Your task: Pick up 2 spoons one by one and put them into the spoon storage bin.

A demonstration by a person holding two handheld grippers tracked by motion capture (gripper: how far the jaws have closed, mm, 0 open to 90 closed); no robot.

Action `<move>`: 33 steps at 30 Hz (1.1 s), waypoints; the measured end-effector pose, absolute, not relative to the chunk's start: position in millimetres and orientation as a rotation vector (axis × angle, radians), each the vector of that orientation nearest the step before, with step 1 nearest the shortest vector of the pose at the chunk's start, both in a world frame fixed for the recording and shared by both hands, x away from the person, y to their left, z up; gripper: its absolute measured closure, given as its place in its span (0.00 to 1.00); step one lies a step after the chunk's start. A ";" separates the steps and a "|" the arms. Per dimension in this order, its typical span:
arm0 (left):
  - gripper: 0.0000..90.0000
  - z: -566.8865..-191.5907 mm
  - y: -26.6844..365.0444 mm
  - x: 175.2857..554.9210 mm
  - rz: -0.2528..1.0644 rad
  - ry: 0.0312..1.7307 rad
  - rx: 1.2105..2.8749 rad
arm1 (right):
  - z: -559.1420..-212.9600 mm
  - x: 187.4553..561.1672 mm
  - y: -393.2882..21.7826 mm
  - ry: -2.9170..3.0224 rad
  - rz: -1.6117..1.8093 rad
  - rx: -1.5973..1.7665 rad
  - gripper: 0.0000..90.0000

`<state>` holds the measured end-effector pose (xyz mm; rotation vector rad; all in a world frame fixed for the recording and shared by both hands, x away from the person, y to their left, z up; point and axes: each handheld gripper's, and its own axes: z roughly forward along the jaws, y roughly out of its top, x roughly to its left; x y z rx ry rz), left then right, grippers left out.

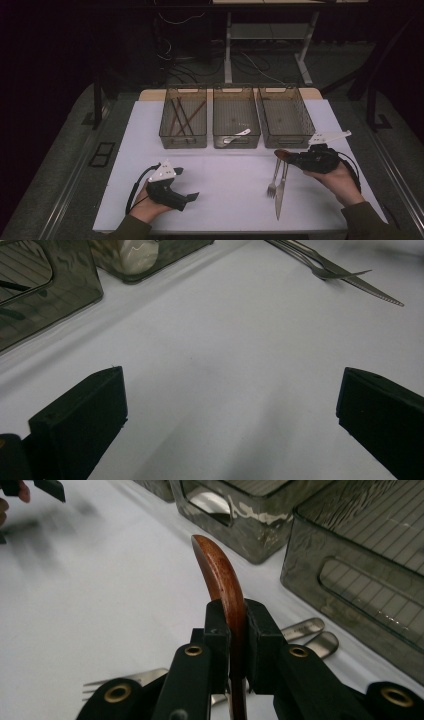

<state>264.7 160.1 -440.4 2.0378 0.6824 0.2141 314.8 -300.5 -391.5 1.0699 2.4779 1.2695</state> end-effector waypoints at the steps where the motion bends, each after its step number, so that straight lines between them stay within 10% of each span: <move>1: 0.00 -440.2 160.1 264.7 0.213 0.682 2.037 | -390.8 316.2 -299.8 2.470 1.277 1.071 0.90; 33: 0.00 -439.3 158.3 263.1 0.205 0.670 2.028 | -350.4 385.0 -234.0 2.352 1.391 1.058 0.90</move>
